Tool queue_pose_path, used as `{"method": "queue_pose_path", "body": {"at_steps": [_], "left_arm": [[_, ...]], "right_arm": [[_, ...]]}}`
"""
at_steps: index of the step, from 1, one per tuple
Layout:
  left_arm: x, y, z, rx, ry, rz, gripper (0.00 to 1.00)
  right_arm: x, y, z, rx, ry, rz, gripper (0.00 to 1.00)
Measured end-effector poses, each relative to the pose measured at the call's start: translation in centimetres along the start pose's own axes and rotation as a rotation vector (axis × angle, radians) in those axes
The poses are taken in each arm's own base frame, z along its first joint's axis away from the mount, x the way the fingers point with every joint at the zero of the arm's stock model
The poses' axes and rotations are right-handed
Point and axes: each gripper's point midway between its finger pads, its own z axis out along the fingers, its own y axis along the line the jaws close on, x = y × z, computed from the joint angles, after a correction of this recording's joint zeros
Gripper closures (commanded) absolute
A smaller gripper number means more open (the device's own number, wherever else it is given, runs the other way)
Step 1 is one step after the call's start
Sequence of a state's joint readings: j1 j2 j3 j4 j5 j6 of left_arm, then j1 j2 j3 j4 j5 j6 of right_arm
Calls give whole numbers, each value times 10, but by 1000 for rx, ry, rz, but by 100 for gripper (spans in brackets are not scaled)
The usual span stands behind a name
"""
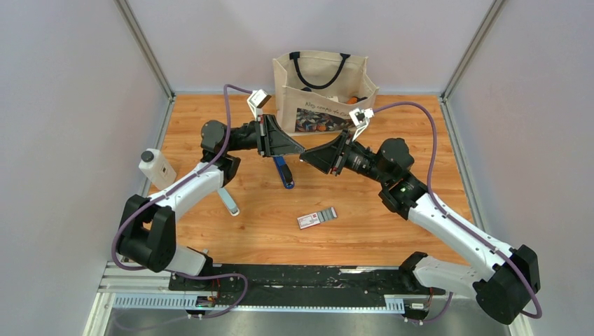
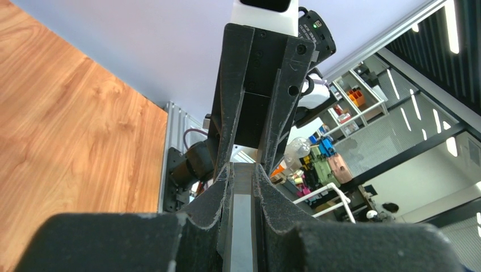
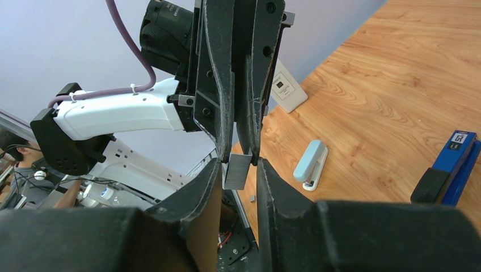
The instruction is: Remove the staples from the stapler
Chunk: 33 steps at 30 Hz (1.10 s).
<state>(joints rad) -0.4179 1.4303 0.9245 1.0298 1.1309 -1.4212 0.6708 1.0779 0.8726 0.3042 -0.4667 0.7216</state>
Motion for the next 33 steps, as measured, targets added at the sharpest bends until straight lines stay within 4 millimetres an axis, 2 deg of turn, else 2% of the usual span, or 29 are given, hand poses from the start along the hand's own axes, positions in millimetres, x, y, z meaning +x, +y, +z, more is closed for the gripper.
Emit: {"method": "queue_pose_path", "body": {"at_steps": [5, 10, 16, 20, 22, 27, 33], "left_arm": [[0, 3, 0, -8, -3, 3, 84], [0, 6, 0, -17, 0, 8, 73], [0, 6, 0, -26, 8, 19, 74], [1, 7, 0, -29, 11, 22, 74], [2, 7, 0, -30, 15, 19, 77], [3, 7, 0, -29, 20, 14, 89], [2, 5, 0, -24, 18, 14, 97]], "right_arm": [[1, -1, 0, 2, 4, 3, 83], [3, -3, 0, 10, 12, 9, 87], [4, -3, -1, 11, 12, 13, 93], [5, -3, -1, 10, 10, 19, 93], [7, -4, -2, 7, 7, 22, 92], [8, -3, -4, 0, 3, 31, 83], [7, -1, -3, -7, -1, 35, 78]]}}
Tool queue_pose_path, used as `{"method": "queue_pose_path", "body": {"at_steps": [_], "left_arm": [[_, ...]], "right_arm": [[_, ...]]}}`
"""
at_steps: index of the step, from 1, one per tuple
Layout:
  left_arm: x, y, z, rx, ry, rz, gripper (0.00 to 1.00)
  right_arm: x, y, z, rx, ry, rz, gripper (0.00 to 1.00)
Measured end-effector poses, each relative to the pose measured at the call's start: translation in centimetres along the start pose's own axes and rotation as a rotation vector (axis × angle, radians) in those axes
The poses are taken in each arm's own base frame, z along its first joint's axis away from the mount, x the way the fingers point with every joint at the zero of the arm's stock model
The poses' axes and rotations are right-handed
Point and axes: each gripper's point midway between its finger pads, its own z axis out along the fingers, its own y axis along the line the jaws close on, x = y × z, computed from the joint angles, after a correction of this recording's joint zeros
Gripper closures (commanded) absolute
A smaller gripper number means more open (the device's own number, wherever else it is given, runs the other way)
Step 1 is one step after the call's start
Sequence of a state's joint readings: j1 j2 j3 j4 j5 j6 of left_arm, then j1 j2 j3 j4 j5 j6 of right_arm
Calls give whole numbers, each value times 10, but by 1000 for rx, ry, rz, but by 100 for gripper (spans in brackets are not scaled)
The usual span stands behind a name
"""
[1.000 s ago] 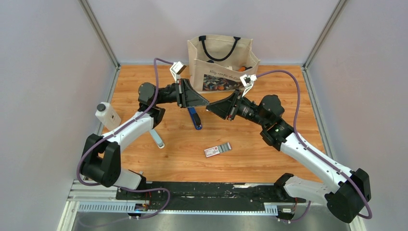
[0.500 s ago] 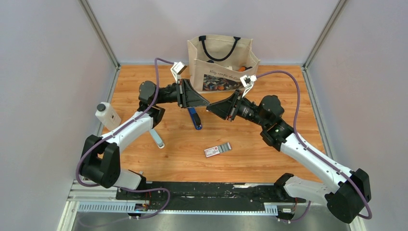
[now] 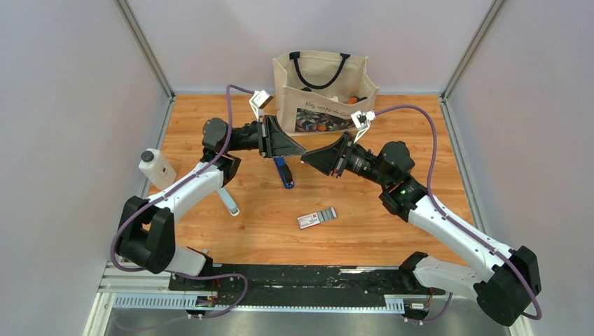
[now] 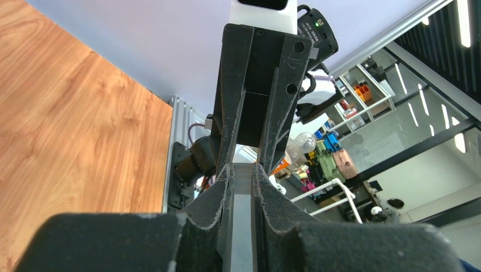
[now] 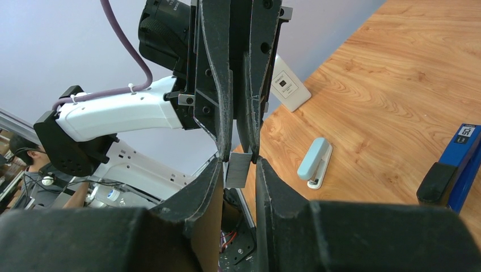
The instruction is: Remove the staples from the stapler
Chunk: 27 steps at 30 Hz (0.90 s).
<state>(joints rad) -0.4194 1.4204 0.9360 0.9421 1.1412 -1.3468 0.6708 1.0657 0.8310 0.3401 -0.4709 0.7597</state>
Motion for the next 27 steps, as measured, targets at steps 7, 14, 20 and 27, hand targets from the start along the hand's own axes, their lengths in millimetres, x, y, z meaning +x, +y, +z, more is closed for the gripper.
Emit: {"method": "queue_pose_path", "body": {"at_steps": [7, 14, 20, 27], "left_arm": [[-2, -3, 0, 6, -8, -2, 100], [-4, -5, 1, 12, -18, -5, 100], [-7, -7, 0, 16, -30, 4, 100], [-9, -8, 0, 19, -41, 9, 100]], "right_arm": [[-2, 2, 0, -6, -7, -1, 74], [-4, 4, 0, -13, -14, -3, 72], [-3, 5, 0, -16, -12, 5, 64], [2, 0, -1, -6, -1, 20, 68]]}}
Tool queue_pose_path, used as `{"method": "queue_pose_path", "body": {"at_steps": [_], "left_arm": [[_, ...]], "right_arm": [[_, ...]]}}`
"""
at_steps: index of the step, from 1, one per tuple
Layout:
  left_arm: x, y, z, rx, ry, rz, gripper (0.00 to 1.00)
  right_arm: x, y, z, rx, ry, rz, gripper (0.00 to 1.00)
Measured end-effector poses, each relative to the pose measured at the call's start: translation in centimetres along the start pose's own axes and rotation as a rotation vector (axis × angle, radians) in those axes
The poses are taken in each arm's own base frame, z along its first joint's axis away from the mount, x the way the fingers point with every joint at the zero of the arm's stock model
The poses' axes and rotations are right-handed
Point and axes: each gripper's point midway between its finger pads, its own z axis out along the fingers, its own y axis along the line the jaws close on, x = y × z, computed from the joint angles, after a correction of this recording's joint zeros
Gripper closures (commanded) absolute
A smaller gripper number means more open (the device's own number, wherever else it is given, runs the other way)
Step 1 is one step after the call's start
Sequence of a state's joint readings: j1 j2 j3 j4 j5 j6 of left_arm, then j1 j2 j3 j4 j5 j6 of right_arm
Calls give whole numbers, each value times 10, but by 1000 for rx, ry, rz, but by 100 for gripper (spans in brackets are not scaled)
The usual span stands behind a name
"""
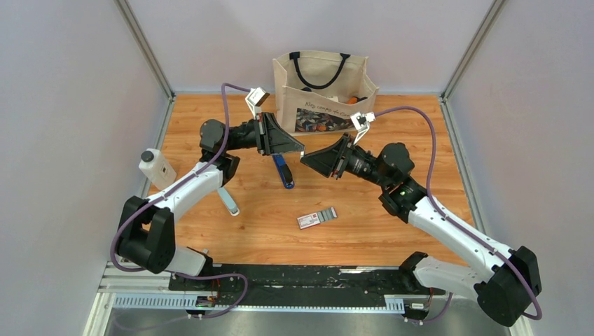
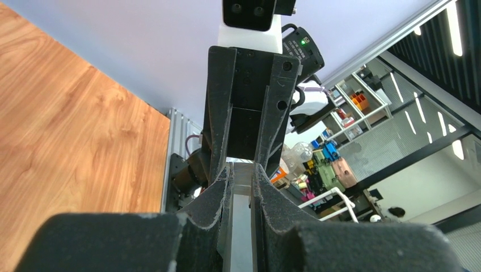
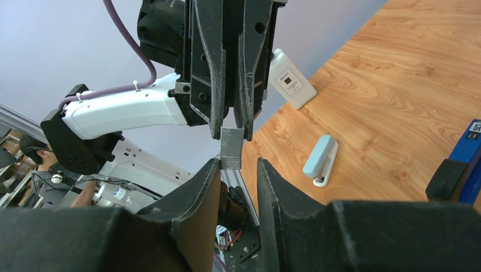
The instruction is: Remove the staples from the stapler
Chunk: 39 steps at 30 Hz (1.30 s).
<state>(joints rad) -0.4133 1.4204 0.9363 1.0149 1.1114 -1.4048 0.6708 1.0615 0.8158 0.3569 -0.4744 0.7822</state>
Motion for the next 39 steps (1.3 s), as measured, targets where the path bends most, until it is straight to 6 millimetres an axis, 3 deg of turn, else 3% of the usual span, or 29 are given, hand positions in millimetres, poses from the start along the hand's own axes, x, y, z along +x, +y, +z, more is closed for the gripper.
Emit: {"method": "queue_pose_path", "body": {"at_steps": [39], "left_arm": [[-3, 1, 0, -4, -15, 6, 100]], "right_arm": [[-4, -4, 5, 8, -22, 6, 63]]}}
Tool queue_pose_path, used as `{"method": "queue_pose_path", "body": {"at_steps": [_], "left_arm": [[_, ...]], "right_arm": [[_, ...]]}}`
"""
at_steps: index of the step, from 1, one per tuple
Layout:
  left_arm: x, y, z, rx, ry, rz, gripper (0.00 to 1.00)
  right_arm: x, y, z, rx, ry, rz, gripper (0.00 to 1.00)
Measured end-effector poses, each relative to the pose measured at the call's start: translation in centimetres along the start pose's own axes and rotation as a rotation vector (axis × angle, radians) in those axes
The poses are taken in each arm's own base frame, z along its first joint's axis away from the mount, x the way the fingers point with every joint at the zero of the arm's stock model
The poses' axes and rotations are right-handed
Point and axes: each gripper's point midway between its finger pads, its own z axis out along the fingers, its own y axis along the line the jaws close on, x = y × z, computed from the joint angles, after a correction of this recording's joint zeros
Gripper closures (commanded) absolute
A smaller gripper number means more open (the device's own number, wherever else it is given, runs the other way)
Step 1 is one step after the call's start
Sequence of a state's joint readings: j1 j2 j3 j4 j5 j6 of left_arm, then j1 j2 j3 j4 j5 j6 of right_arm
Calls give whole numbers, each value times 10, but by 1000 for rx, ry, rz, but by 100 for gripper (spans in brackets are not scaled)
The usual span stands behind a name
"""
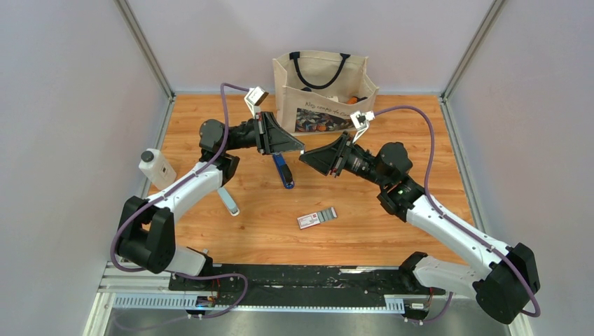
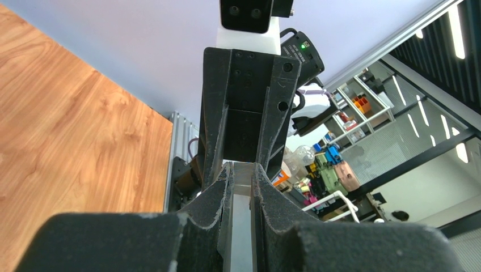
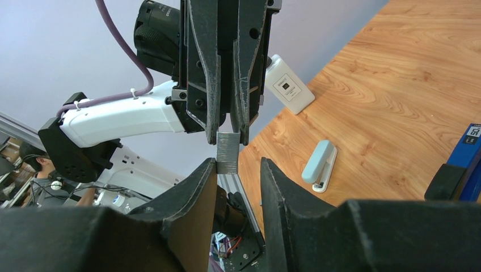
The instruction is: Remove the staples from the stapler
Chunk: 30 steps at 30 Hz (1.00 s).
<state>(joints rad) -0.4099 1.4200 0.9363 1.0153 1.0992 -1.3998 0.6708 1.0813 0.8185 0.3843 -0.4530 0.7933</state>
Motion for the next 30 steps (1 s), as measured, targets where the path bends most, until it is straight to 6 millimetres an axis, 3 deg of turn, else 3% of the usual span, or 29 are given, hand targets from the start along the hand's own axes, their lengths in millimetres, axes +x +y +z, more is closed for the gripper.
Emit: {"method": "queue_pose_path", "body": {"at_steps": [14, 25, 27, 30], "left_arm": [[1, 0, 0, 2, 4, 5, 100], [-1, -1, 0, 6, -4, 17, 100], [-1, -1, 0, 6, -4, 17, 96], [-1, -1, 0, 6, -4, 19, 74]], "right_arm": [[-9, 1, 3, -1, -34, -6, 64], [-12, 6, 4, -16, -43, 2, 86], [-12, 6, 4, -16, -43, 2, 88], [-12, 6, 4, -16, -43, 2, 90]]}}
